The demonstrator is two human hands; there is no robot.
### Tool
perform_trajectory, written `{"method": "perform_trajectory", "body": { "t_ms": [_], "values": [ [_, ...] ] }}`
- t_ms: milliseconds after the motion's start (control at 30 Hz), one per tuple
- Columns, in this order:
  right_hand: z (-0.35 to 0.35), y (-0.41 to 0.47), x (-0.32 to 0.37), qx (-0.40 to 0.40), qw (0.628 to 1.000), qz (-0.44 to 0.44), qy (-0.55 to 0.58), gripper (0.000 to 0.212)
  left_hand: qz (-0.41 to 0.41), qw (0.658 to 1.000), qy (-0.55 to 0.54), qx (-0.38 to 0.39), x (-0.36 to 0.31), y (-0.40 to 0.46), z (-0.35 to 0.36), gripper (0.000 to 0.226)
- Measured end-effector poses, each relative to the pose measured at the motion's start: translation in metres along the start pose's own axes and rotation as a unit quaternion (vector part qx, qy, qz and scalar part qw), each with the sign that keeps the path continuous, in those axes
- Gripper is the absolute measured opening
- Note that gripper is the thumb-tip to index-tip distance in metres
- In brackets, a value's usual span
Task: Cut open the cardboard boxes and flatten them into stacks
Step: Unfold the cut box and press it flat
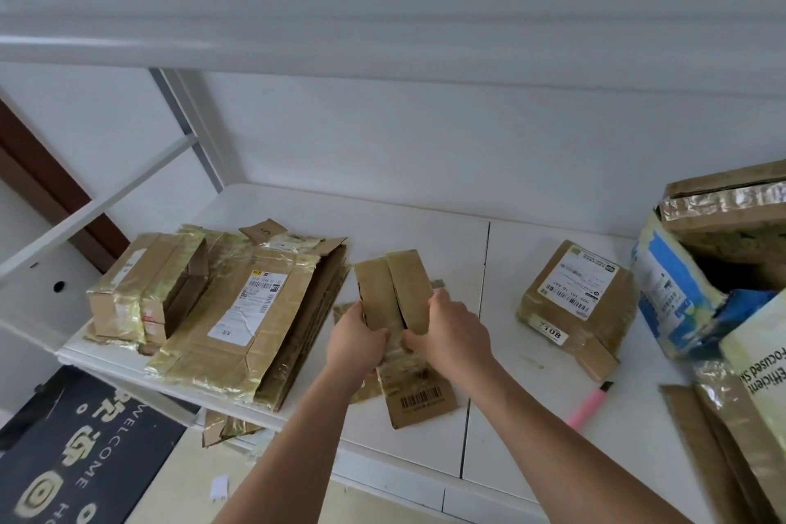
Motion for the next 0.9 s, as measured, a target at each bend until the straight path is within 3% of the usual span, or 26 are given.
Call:
{"method": "perform_trajectory", "body": {
  "t_ms": [100,233,367,500,800,900],
  "values": [
    [0.001,0.001,0.002,-0.003,1.000,0.007,-0.005,0.080,-0.027,0.999,-0.023,0.024,0.000,0.003,-0.002,0.043],
    [-0.002,0.005,0.000,0.008,1.000,0.007,0.018,0.074,-0.054,0.992,-0.075,0.084,0.005,0.005,-0.004,0.049],
    [-0.001,0.006,-0.003,0.005,1.000,0.000,0.029,0.073,-0.038,0.993,-0.099,0.052,0.012,0.006,-0.002,0.060],
    [0.000,0.006,-0.002,-0.001,1.000,-0.005,0.029,0.065,-0.035,0.993,-0.104,0.048,0.011,0.004,-0.001,0.055],
    [-0.004,0.010,-0.016,0.042,0.990,0.010,0.135,0.063,-0.036,0.995,-0.093,0.021,0.011,0.006,-0.001,0.057],
    [-0.009,0.009,-0.017,0.056,0.982,0.015,0.182,0.042,-0.040,0.995,-0.093,0.021,0.012,0.008,-0.001,0.061]
  ]
}}
Point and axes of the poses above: each hand's wrist, its own y-axis towards the middle knuckle, its own z-axis out of the palm, x = y × z, the point moved 5 cm from there along y, towards the middle knuckle, and after that the axes turned 3 degrees about -z, right-handed, at the moved point
